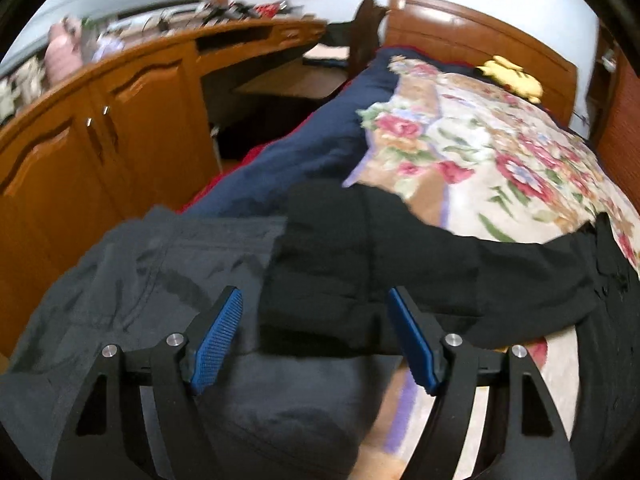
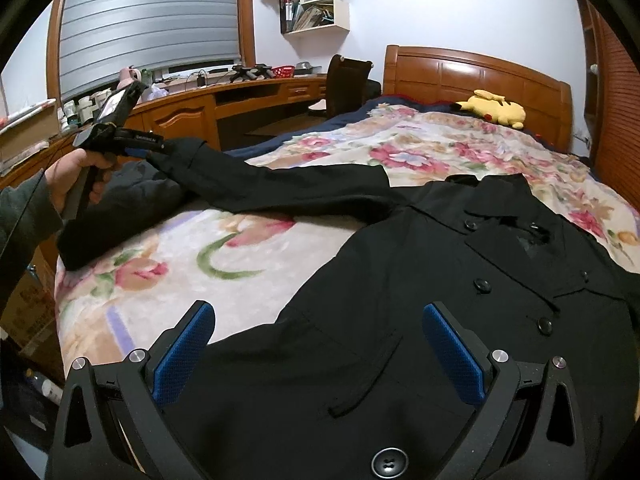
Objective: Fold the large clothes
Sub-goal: 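Move the left gripper to the black coat's sleeve cuff and grasp it, then carry the sleeve across the coat front with the left gripper and release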
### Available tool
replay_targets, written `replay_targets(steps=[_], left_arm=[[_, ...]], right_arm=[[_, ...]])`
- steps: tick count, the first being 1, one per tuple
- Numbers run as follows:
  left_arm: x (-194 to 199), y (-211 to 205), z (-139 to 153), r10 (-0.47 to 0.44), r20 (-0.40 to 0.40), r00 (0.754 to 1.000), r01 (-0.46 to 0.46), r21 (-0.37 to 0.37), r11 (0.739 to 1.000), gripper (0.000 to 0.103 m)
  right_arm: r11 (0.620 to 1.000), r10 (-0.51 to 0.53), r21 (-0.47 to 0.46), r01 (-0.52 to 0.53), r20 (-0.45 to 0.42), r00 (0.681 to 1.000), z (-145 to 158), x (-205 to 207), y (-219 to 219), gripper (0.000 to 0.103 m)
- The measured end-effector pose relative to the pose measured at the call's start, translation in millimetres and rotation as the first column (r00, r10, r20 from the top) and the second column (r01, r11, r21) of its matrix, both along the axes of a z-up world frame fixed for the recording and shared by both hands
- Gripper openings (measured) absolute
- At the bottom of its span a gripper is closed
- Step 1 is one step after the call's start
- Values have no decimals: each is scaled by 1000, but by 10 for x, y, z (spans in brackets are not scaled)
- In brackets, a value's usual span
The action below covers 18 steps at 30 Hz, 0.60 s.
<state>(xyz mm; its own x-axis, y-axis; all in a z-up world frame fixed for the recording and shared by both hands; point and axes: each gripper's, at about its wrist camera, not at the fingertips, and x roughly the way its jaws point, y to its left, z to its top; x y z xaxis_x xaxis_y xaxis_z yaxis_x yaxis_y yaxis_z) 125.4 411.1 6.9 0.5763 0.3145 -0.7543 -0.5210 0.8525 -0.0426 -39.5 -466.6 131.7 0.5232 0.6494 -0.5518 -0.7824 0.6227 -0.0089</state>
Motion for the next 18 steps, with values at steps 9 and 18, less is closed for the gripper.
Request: replay_targets(steps=[9,18], left_arm=[[27,-86,1,-44,41,998,46,-48,998,10],[4,-867,543,-191,74,979,187,57,981,6]], right_arm=[[1000,-11,-21,12,25,1000,-2,-32,23,103],[1000,-20,13,19,58,998,155,-127,-234,103]])
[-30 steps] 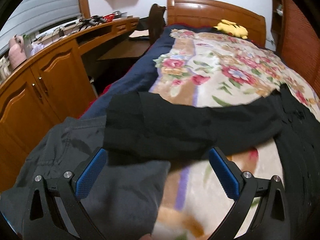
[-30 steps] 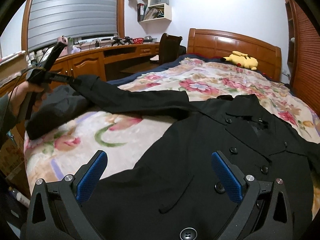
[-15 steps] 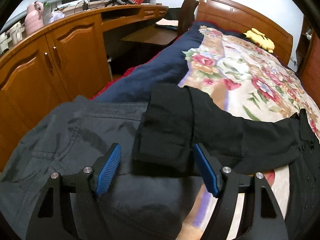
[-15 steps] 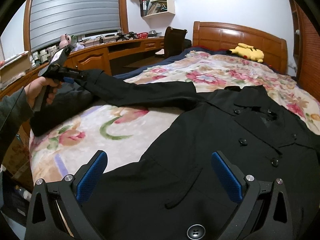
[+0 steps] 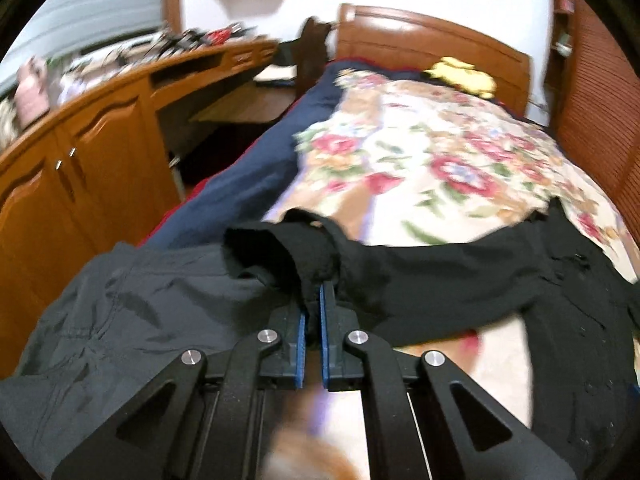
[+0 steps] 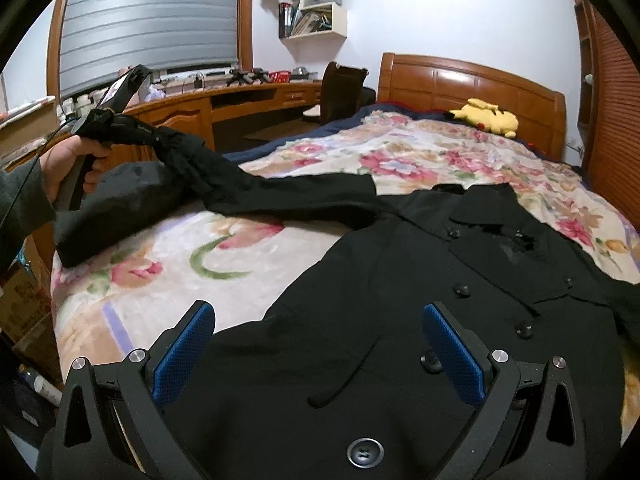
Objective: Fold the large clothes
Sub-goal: 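Carry the sleeve across the coat front with the left gripper and release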
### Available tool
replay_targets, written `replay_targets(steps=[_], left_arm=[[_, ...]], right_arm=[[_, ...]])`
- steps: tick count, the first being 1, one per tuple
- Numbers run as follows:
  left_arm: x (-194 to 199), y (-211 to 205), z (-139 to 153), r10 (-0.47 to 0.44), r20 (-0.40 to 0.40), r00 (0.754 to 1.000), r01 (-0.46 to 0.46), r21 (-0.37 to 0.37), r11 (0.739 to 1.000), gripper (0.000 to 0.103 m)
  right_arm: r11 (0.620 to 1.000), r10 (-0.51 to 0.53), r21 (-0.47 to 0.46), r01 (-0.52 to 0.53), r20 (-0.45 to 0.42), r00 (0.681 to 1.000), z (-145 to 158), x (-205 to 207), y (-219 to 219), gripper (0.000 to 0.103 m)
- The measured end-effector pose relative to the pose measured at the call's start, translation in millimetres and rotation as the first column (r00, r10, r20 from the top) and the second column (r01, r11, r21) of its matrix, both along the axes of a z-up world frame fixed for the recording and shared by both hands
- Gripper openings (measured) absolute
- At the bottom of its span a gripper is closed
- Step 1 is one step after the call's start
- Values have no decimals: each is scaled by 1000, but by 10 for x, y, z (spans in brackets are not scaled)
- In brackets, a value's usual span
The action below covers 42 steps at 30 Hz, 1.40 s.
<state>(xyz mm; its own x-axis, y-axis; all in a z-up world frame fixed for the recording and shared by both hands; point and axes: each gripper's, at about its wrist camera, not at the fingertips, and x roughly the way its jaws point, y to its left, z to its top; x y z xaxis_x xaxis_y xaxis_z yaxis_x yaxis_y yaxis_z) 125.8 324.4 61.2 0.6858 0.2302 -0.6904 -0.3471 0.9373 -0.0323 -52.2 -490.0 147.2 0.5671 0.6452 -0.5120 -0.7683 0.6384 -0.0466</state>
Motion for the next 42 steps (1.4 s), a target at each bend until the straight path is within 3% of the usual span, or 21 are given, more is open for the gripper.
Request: replay_targets(steps=[4,10,19,25,31,35,38,40,42], left_arm=[[10,-601,208,-116,17,993,115,37,993,6],[-3,-1531,388,-281,80,956,276,70,959,5],[7,-2535,329,-467,120,876,469,7,883,5],[-195,-3047,328,-566,158,809,575,-17,818,5],[-327,-3287,44,-625,145,767,634,-27,773,5],[-303,-3320,-319,-616,100,781,623,-63,779,5],[-414,-3314,-466,-604,93,792,608,-24,794,14],[-513,-3295,-470,-601,113,791,606,-10,796,29],[-590,-3268,-449,-589,139,796,593,17,805,55]], right_arm=[[999,-30,12,29,27,999,47,-25,-231,103],[995,-103,9,103,39,994,16,-23,-558,103],[978,-207,-16,208,15,978,-67,7,-882,103],[961,-276,-32,275,-9,961,-15,79,-912,103],[954,-298,-28,298,-21,954,48,91,-853,103],[949,-313,-44,312,-14,950,29,62,-777,103],[950,-308,-61,307,-8,951,-5,8,-709,103],[949,-306,-73,305,-3,952,-22,-10,-698,103],[950,-303,-80,302,-4,953,-26,-26,-677,103]])
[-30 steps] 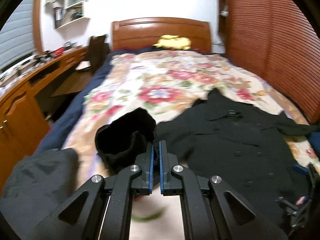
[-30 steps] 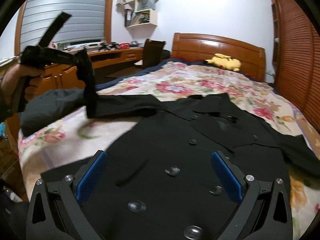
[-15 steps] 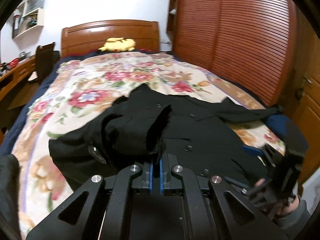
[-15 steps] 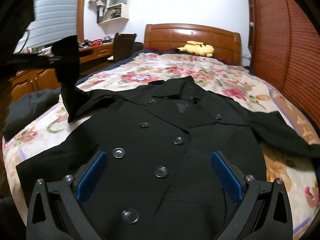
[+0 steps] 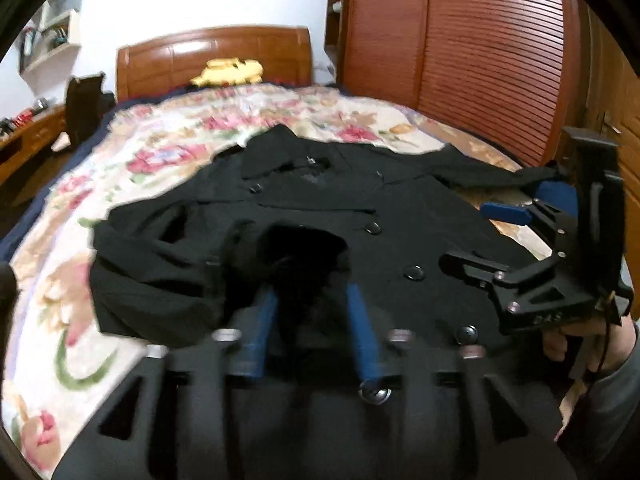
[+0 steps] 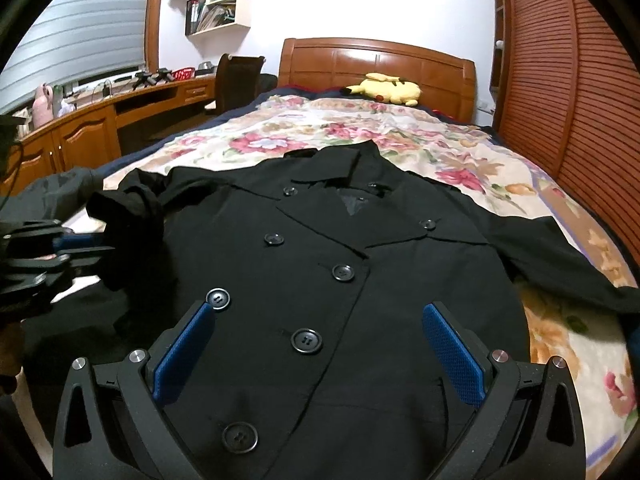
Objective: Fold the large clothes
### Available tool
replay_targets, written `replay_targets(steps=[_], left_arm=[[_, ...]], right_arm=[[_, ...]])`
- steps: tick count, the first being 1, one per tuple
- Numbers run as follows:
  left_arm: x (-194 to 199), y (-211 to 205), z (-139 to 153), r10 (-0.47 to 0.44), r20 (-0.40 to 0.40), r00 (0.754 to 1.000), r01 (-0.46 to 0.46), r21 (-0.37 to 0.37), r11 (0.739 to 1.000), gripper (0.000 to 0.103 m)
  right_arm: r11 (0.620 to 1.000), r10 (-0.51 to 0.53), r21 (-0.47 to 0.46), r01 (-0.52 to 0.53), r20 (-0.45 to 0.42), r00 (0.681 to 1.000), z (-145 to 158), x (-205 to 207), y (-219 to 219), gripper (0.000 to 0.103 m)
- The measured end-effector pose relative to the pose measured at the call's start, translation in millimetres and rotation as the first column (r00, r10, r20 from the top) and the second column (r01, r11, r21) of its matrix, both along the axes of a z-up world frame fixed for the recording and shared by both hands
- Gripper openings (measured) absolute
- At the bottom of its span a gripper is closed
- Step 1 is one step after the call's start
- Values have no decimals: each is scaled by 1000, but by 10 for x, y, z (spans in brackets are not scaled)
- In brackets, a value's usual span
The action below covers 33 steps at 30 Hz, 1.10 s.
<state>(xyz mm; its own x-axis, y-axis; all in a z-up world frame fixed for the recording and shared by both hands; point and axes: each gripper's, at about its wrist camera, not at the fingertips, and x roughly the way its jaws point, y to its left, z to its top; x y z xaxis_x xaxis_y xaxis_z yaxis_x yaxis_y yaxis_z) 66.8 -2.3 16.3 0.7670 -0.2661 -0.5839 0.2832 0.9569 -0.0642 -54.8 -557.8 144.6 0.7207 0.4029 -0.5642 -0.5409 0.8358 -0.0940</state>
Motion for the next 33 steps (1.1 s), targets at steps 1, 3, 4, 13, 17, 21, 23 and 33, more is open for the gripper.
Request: replay_targets(steps=[1,3,4,13,17,21,23,33], left_arm=[[-52,39,8,7,14,1000,-6,-16,1000,63],[-110,117,-4,13,22,1000,-12,-58,998,83],[-151,171,-17,25,22,999,-23,-80,996,83],[-267,508,-188,103,36,994,-102,-41,994,83],[-280,698,-256,127,14,992,-126,-48,991,83],[-349,843,-270,144,15,989,-143,-56,988,83],[-357,890,-285,152,12,988,-151,-55,987,83],[-360,991,-313,161,10,987,-160,-53,986,83]], right_arm=[[1000,2,-1,-2,-1,1000,8,-5,6,103],[1000,3,3,-3,-3,1000,26,-30,45,103],[1000,6,10,-6,-4,1000,41,18,25,103],[994,110,23,-109,-39,993,12,92,145,103],[989,150,1,-151,-45,988,-27,176,265,103],[985,172,-2,-173,-83,982,-97,336,328,103],[983,184,8,-184,-121,976,-162,452,351,102],[972,233,11,-237,-215,948,-277,602,344,66]])
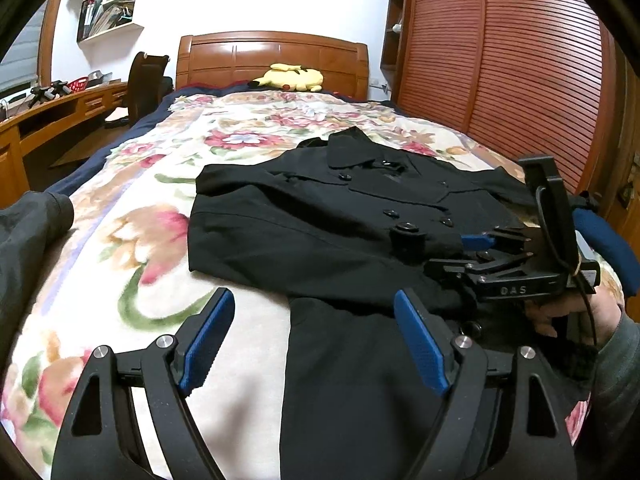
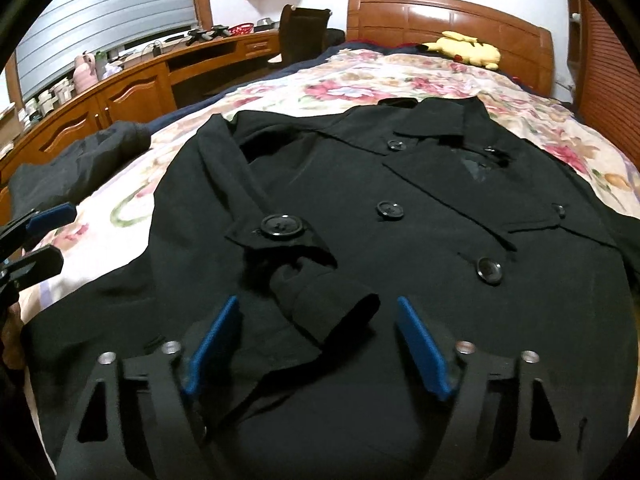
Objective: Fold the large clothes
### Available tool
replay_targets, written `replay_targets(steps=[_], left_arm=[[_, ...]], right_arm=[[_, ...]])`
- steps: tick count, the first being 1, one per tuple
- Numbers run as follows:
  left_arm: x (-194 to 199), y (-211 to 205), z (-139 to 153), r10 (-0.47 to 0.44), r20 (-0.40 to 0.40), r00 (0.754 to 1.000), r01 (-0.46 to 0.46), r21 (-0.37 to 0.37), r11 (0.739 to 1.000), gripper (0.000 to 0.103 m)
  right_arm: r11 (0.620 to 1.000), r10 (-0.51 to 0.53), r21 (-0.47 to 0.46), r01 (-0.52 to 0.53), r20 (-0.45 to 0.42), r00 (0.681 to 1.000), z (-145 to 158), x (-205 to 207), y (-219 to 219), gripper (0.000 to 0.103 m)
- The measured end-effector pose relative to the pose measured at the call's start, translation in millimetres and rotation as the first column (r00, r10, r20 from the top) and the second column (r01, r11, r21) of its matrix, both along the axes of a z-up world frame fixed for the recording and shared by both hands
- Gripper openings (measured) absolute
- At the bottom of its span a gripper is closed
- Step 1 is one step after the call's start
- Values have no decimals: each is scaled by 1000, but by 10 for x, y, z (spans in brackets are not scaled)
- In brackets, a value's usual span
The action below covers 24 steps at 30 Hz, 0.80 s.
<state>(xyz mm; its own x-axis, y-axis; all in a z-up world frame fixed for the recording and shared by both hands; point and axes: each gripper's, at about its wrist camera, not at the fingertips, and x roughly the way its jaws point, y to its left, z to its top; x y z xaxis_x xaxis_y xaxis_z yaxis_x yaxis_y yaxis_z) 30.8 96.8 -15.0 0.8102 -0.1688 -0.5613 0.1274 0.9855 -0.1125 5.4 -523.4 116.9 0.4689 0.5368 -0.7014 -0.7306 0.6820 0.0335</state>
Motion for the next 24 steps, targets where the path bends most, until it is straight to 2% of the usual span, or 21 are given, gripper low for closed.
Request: replay_targets(steps=[2,3,4,9,15,24], left_arm=[[-8,-15,-3,-1,2,1000,1,15,1000,83],[-15,-23,-5,-1,5,1000,1,23,1000,83],[-16,-32,-3,0,7,1000,0,31,1000,83],[-11,-72,17,7,15,1000,-7,44,999,83],[-13,-128,104,7,47,999,-8,26,1000,83],[-44,-426,257,-39,94,995,38,15,999,83]], right_arm=[[1000,2,-4,-2,-4,1000,-12,2,13,46],[1000,3,-2,-3,-5,1000,-3,11,25,33],[1000,6,4,-6,-8,1000,2,13,31,26],[999,8,49,-8,-2,1000,47,-11,41,11],[986,-54,162,43,60,997,298,-129,-271,7],[968,-208,171,181,156,966,384,-253,-805,7]])
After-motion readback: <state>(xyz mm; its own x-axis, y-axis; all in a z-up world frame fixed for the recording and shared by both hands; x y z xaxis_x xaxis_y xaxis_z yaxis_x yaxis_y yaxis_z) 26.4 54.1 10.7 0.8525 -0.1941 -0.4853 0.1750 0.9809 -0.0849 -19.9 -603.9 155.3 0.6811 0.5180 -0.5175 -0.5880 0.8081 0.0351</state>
